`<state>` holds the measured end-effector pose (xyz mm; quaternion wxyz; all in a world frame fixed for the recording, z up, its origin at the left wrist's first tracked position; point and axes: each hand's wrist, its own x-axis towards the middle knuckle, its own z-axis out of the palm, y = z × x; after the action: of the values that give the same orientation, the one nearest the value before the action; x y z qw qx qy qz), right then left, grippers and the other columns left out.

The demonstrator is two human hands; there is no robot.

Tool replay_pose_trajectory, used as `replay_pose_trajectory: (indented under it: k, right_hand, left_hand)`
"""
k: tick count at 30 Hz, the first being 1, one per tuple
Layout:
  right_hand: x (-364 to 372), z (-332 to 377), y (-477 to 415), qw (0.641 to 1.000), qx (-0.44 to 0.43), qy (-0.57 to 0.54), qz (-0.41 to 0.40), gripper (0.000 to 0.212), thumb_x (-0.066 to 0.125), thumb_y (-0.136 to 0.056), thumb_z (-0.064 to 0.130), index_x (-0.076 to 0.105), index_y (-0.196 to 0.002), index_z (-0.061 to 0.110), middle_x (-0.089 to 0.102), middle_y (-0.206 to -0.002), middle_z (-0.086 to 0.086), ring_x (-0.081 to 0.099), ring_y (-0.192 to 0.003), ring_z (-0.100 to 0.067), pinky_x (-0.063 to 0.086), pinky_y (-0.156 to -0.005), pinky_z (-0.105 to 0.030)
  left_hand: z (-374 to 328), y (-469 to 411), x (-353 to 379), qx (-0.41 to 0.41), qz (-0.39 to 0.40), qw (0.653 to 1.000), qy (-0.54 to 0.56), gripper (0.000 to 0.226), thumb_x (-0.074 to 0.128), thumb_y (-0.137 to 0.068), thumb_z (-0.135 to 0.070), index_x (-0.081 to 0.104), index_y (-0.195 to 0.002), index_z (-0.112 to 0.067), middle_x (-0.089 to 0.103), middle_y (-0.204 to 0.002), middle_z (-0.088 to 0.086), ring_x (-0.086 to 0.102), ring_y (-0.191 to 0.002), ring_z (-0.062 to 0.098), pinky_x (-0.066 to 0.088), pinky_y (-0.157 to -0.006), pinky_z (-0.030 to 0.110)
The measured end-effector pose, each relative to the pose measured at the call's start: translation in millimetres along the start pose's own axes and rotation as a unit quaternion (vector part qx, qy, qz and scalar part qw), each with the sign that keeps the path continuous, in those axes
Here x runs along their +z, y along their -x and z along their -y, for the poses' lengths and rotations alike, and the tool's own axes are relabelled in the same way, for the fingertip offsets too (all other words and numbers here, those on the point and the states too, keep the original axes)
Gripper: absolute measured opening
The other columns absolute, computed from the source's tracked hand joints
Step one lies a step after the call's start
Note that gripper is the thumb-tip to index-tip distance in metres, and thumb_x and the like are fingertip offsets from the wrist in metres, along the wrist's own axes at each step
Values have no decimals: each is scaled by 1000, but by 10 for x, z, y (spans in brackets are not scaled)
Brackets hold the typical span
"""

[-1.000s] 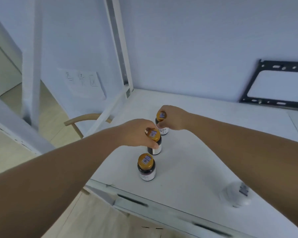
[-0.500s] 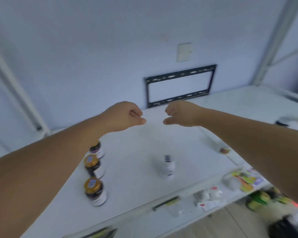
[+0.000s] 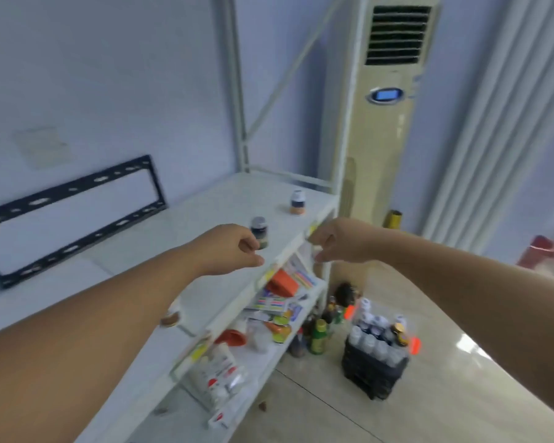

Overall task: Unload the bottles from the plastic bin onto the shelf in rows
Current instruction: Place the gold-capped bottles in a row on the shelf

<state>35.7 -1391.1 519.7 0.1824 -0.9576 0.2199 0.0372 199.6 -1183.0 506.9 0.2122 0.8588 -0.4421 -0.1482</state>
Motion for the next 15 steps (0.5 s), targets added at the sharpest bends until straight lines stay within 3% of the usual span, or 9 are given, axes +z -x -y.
replay_pose_trajectory:
  k: [3,7,12,15]
  right_hand:
    - [-26,-716,75,999,49,-11,4,38,71,-85,36,71,-99,0,66,-90,-12,62,-84,-26,47,-71,-32]
    - [86,-1609,55,992,120,-39,14,39,72,-83,33,70,-98,-3,69,-92,-19,67,-90,-34,52,-76,-40]
    - [297,-2550,-140,976,203,-65,40,43,76,-82,36,70,-112,7,70,-112,-7,63,-97,-25,46,-78,-28]
    - [422,-3062,-342,966,247,-59,52,35,74,-84,36,73,-99,5,69,-102,-7,62,-95,-27,48,-79,-28]
  left_hand:
    - [-428,-492,447,38,55,998,-13,31,78,-76,-49,69,-99,-31,68,-93,-17,64,-85,-2,51,-77,20]
    - [-870,-1151,1039,78,147,985,-40,36,76,-79,-45,69,-108,-24,70,-101,-9,66,-92,8,55,-88,33]
    - [-1176,-2055,1668,99,222,968,-58,39,77,-78,-46,69,-111,-25,70,-102,-9,67,-95,9,56,-91,37]
    - [-1289,-2689,2026,117,255,958,-60,39,76,-80,-47,68,-112,-25,69,-101,-10,66,-93,8,56,-90,36]
